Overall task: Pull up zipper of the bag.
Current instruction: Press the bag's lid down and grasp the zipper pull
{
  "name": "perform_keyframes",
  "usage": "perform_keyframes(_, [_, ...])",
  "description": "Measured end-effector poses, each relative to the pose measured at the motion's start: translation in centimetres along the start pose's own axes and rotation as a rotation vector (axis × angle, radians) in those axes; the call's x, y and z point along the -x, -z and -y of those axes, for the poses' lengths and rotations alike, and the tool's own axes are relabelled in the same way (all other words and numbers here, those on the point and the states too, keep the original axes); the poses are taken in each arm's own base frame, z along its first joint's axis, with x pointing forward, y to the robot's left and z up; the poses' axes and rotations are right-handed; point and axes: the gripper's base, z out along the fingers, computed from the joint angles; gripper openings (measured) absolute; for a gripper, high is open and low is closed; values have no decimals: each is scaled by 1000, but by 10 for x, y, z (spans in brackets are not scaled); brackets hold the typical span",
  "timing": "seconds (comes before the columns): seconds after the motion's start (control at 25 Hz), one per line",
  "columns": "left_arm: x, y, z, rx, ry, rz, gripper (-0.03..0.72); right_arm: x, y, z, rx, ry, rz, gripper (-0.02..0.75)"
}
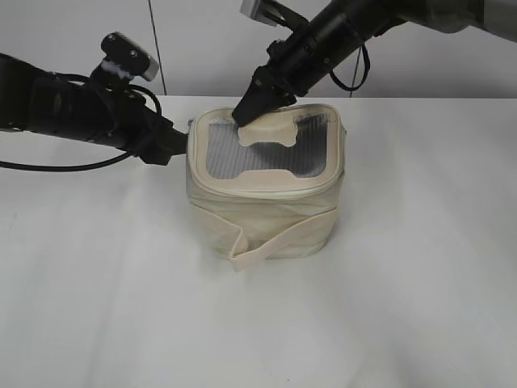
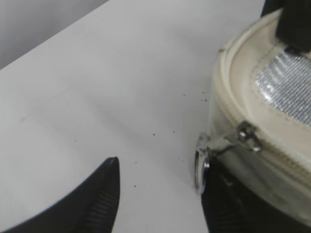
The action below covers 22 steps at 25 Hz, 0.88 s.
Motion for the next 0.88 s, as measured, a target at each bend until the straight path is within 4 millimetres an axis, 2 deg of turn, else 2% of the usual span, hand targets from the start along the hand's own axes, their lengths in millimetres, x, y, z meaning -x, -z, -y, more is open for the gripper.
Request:
perform_keyframes(0.24, [-4,-6,0,-13,-29,-9,403,0,0,0,-1,0,-1,43])
perform_keyframes(0.52, [-3,-7,2,-32,-144,22,321,0,0,0,0,0,-1,43])
perform_keyframes(0.88, [-3,-11,2,-39,-190,61,283,0,1,1,-1,-1,-1,43])
